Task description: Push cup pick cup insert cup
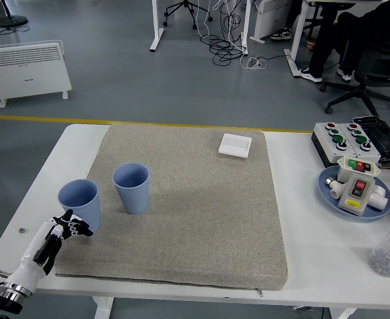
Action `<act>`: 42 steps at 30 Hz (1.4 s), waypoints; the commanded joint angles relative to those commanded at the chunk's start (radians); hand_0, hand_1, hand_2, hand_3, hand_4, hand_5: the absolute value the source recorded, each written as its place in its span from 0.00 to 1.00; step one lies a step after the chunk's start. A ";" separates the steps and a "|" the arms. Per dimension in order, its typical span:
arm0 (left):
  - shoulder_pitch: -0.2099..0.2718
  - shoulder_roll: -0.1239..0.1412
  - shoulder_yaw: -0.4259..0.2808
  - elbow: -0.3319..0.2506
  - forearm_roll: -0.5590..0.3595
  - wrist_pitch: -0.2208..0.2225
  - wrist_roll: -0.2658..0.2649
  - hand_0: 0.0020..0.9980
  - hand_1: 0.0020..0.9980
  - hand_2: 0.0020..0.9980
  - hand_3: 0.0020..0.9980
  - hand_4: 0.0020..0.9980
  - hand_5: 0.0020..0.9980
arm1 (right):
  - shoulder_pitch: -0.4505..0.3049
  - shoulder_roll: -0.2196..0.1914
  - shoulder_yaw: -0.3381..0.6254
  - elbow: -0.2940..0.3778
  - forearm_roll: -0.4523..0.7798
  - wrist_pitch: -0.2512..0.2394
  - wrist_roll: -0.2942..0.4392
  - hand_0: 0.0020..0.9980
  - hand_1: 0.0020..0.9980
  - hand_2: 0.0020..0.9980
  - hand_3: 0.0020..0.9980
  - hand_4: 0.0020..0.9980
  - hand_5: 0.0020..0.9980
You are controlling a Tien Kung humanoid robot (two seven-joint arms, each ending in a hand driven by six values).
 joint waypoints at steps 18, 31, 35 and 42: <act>-0.108 -0.025 0.046 0.100 -0.012 -0.006 0.008 0.48 0.47 0.44 0.42 0.63 1.00 | 0.002 0.002 -0.001 0.000 -0.002 -0.001 0.000 0.75 0.61 0.59 0.58 0.10 0.58; -0.221 -0.025 0.137 0.192 -0.006 0.000 0.002 0.48 0.47 0.44 0.42 0.63 1.00 | 0.005 0.004 -0.003 0.000 0.002 0.000 0.001 0.75 0.61 0.59 0.58 0.10 0.58; -0.245 -0.021 0.154 0.213 -0.013 0.000 0.001 0.48 0.47 0.44 0.42 0.63 1.00 | 0.005 0.005 -0.005 0.000 0.005 0.000 0.001 0.75 0.61 0.59 0.58 0.10 0.58; -0.256 -0.023 0.161 0.231 -0.018 -0.001 0.001 0.48 0.47 0.44 0.42 0.63 1.00 | 0.005 0.005 -0.007 0.000 0.006 0.000 0.001 0.75 0.61 0.59 0.58 0.10 0.58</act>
